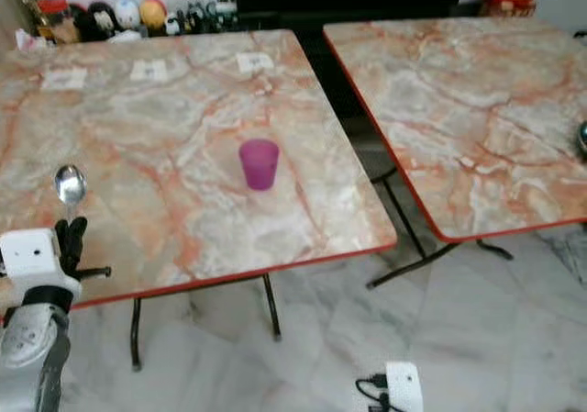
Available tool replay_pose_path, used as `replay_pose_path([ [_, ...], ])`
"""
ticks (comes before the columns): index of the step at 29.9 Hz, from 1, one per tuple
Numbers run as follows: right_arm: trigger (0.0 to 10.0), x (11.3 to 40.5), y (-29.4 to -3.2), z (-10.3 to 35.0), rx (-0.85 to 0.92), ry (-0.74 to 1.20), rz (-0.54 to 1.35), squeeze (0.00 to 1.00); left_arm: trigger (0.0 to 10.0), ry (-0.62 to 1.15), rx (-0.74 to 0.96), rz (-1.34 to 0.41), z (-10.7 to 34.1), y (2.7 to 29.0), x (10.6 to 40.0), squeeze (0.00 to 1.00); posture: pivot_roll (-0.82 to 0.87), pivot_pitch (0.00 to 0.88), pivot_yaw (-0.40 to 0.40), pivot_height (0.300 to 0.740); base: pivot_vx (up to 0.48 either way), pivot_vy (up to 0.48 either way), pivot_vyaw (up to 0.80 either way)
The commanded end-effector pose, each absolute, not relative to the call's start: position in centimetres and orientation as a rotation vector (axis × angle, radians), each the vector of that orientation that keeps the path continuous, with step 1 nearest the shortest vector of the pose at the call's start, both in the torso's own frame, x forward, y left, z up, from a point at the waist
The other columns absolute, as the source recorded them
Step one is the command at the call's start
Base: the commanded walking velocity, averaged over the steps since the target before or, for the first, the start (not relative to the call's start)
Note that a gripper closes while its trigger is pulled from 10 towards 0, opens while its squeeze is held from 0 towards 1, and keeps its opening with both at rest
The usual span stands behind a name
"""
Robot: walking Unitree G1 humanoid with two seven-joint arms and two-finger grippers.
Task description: Setting the table
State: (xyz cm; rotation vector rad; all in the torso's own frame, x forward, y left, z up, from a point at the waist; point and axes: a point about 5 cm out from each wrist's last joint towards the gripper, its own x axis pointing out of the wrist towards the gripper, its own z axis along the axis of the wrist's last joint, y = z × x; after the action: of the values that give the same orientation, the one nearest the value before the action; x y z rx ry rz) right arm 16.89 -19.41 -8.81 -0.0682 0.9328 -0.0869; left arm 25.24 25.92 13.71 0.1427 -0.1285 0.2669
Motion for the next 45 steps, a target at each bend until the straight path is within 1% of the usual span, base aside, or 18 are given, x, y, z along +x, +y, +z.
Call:
replay_pose_path([
  [1, 10.0, 16.7, -20.0, -8.8, -0.078, 0.935, -0.095, 0.0, 10.0, -0.149, 0.14, 0.269, 14.2, 25.7, 25.2, 0.0, -0.03, 0.109, 0.001, 0.74, 0.0, -0.469, 0.8],
  [2, 10.0, 16.7, -20.0, -8.8, -0.075, 0.936, -0.095, 0.0, 10.0, -0.149, 0.14, 0.269, 14.2, 25.7, 25.3, 0.0, -0.03, 0.109, 0.001, 0.74, 0.0, -0.469, 0.8],
  [16, 10.0, 16.8, -19.7, -8.8, -0.04, 0.928, -0.108, 0.0, 10.0, -0.155, 0.14, 0.279, 14.7, 25.8, 25.7, 0.0, -0.03, 0.11, 0.009, 0.74, 0.0, -0.467, 0.0],
  [39, 10.0, 17.0, -19.5, -8.8, -0.057, 0.933, -0.094, 0.0, 10.0, -0.203, 0.152, 0.282, 16.2, 25.7, 26.2, 0.0, -0.03, 0.099, 0.016, 0.74, 0.0, -0.461, 0.0],
  [45, 10.0, 16.9, -19.3, -8.8, -0.047, 0.934, -0.103, 0.0, 10.0, -0.2, 0.154, 0.273, 16.2, 25.6, 26.4, 0.0, -0.03, 0.087, 0.025, 0.74, 0.0, -0.458, 0.64],
])
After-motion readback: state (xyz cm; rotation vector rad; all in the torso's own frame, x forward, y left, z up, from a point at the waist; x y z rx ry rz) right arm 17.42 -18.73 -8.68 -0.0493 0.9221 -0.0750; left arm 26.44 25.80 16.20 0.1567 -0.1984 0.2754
